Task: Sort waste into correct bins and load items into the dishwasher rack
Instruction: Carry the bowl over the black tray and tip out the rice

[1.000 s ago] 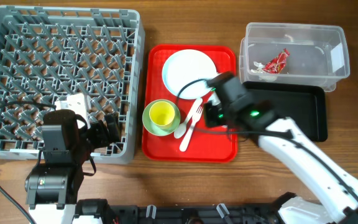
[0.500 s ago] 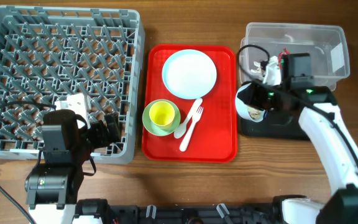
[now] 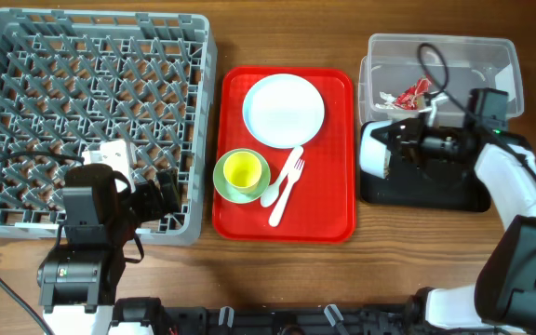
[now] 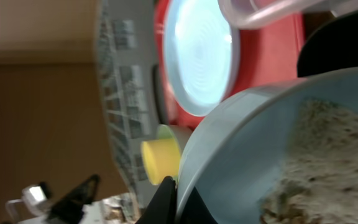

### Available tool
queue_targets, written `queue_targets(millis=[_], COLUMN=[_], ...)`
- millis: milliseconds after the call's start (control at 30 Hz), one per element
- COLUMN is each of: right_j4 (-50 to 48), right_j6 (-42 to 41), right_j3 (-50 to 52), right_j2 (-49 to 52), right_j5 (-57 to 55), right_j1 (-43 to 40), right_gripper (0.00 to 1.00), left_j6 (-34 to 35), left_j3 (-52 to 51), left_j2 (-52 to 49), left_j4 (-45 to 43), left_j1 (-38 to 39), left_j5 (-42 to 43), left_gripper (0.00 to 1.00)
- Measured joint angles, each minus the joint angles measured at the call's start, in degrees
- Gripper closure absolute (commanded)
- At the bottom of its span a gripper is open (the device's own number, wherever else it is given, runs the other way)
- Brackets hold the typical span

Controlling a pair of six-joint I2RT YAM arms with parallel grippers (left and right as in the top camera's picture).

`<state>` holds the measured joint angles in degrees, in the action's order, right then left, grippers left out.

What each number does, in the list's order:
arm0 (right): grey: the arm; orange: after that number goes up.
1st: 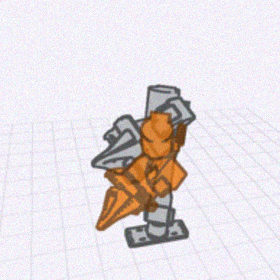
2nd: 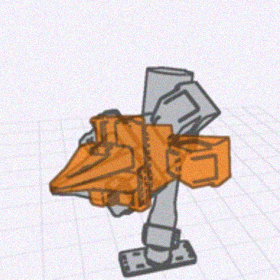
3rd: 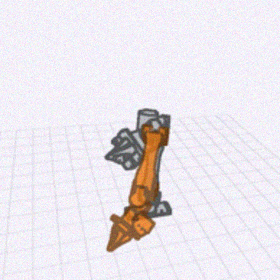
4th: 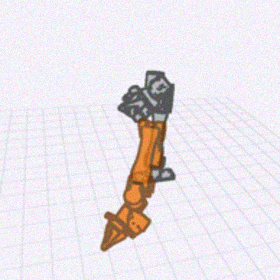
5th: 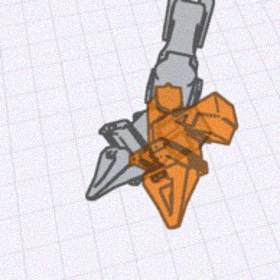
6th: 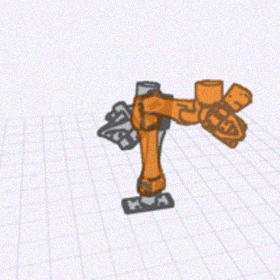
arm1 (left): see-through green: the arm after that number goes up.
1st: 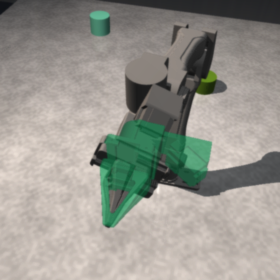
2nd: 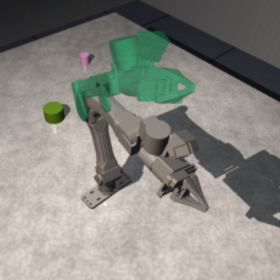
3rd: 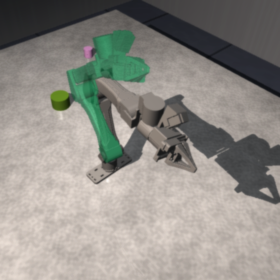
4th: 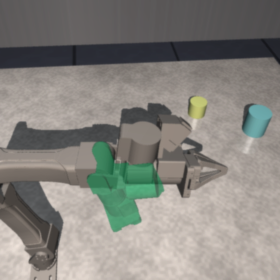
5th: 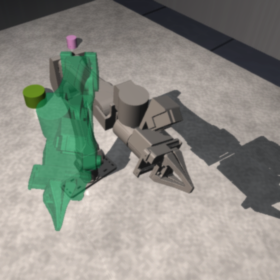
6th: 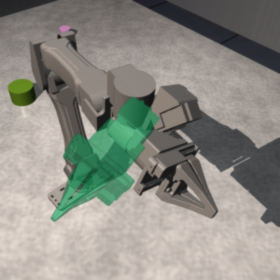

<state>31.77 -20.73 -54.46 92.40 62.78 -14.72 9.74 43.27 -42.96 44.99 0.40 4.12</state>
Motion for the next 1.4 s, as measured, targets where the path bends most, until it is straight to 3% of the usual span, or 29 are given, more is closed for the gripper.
queue_targets(millis=[333,833,1200,1400], right_j4=[-0.2,-2.6,-14.0,-20.7], right_j6=[-1.0,-14.3,-29.0,-32.3], right_j3=[0.0,0.0,0.1,0.2], right_j2=[2.4,2.5,2.5,2.5], right_j5=[8.6,10.5,15.2,18.8], right_j1=[-9.6,-17.8,-17.9,-17.9], right_gripper=[0.96,0.96,0.96,0.96], left_j6=[0.0,0.0,0.0,0.0], left_j3=[0.0,0.0,0.0,0.0], left_j2=[0.0,0.0,0.0,0.0], left_j4=[0.0,0.0,0.0,0.0], left_j1=[0.0,0.0,0.0,0.0], left_j5=[0.0,0.0,0.0,0.0], left_gripper=[0.00,0.00,0.00,0.00])
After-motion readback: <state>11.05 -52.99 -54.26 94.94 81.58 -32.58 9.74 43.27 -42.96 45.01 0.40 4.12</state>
